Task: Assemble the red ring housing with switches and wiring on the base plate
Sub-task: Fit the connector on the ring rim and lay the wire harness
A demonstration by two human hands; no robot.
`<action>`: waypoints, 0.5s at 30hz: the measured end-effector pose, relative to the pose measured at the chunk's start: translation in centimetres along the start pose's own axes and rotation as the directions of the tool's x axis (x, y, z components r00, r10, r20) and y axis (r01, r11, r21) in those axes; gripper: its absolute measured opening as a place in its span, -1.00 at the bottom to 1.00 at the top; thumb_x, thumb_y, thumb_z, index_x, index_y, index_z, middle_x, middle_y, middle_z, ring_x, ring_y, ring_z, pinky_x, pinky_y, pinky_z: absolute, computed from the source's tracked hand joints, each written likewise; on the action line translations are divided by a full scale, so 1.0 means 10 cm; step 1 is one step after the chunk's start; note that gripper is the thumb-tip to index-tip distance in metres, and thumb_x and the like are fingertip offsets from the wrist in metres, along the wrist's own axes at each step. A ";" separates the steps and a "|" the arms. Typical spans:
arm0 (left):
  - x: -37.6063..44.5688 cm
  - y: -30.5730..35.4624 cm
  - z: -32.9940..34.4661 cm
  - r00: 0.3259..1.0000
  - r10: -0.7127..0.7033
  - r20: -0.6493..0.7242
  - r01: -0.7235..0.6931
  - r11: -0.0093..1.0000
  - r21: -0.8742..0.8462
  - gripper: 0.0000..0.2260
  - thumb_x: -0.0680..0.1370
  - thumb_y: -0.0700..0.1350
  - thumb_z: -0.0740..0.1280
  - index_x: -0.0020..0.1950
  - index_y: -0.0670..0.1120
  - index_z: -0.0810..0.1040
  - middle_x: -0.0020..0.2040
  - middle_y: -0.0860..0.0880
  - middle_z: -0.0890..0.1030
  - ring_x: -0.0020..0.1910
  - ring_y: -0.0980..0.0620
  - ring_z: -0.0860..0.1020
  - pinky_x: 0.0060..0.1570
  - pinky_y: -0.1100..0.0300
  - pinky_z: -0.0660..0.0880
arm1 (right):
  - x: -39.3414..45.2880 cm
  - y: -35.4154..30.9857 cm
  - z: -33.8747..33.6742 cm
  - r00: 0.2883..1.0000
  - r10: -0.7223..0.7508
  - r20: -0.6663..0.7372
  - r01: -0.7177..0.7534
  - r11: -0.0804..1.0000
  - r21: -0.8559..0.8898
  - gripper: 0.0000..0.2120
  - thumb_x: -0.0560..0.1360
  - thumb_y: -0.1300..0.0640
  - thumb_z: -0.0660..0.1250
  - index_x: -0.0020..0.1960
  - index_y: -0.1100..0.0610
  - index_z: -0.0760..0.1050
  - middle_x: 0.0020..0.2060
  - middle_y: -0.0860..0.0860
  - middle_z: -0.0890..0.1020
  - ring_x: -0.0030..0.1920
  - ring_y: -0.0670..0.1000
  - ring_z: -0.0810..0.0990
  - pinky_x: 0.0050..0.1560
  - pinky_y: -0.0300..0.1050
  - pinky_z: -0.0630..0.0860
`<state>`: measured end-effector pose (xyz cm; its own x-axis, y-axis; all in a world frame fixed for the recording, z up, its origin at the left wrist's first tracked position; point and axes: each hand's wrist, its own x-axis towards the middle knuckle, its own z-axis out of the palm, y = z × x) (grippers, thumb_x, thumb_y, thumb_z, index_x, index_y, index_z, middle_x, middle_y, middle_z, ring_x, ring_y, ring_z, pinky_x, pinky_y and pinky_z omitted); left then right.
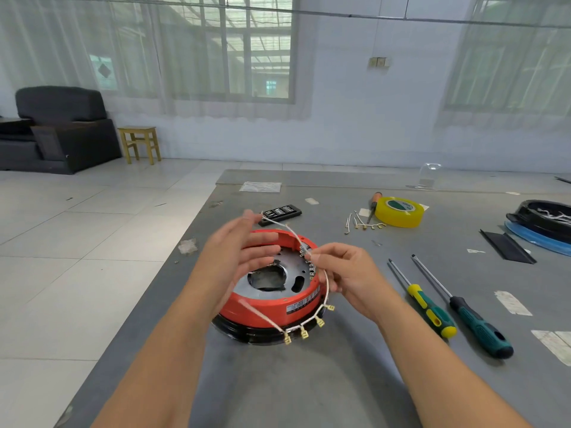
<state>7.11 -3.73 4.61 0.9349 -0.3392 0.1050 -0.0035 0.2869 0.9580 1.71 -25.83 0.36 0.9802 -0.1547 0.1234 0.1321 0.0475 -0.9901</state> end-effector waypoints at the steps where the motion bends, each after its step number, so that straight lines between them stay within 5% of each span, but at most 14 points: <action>1: 0.00 -0.03 0.01 1.000 -0.006 0.010 0.006 1.000 -0.025 -0.65 0.62 0.11 0.36 0.28 -0.09 0.59 0.05 -0.20 0.76 0.02 -0.17 0.76 -0.04 0.08 0.71 | -0.01 0.01 -0.01 1.000 -0.006 0.021 0.008 0.997 -0.078 -0.96 0.52 0.20 0.48 -0.09 0.13 0.72 -0.43 0.09 0.59 -0.51 -0.02 0.43 -0.50 -0.22 0.30; 5: 0.03 -0.10 -0.02 0.989 0.081 -0.122 -0.078 0.997 0.025 -0.73 0.60 -0.17 0.48 0.26 -0.05 0.53 0.10 -0.16 0.73 -0.02 -0.10 0.76 -0.10 0.14 0.69 | -0.02 0.03 -0.04 0.999 -0.030 0.040 0.035 0.992 -0.125 -0.84 0.45 0.06 0.52 -0.03 0.12 0.72 -0.42 0.07 0.60 -0.50 -0.01 0.44 -0.49 -0.25 0.33; 8: 0.04 -0.14 -0.11 0.972 0.197 -0.125 -0.154 0.944 0.292 -0.71 0.56 -0.15 0.54 0.19 0.13 0.58 0.14 0.09 0.69 -0.05 0.08 0.75 -0.08 0.22 0.66 | -0.03 0.01 -0.06 0.999 -0.043 0.028 0.047 0.985 -0.167 -0.76 0.39 -0.04 0.54 -0.04 0.08 0.73 -0.41 0.08 0.61 -0.49 -0.03 0.46 -0.48 -0.26 0.37; 12: 0.03 -0.14 -0.13 0.935 0.328 0.137 -0.319 0.607 0.727 -0.86 0.57 -0.08 0.51 0.03 0.18 0.72 -0.09 0.34 0.70 0.00 0.38 0.63 0.00 0.53 0.43 | -0.04 -0.04 -0.07 0.996 -0.084 0.006 0.082 0.961 -0.265 -0.92 0.44 0.05 0.53 -0.09 0.03 0.74 -0.43 0.06 0.63 -0.48 -0.08 0.52 -0.48 -0.29 0.41; 15: 0.00 -0.11 -0.06 0.856 0.427 0.292 -0.426 0.262 0.866 -0.89 0.59 0.01 0.48 0.10 0.14 0.75 0.02 0.27 0.69 0.14 0.20 0.56 0.17 0.23 0.48 | -0.04 -0.08 -0.05 0.990 -0.138 0.011 0.134 0.935 -0.328 -0.89 0.51 0.21 0.50 -0.14 0.03 0.74 -0.48 0.03 0.59 -0.50 -0.11 0.50 -0.47 -0.31 0.40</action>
<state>7.39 -3.49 3.39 0.6950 -0.4288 0.5771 -0.7064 -0.5567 0.4372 1.18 -26.32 1.05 0.9541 -0.1488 0.2598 0.2069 -0.2995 -0.9314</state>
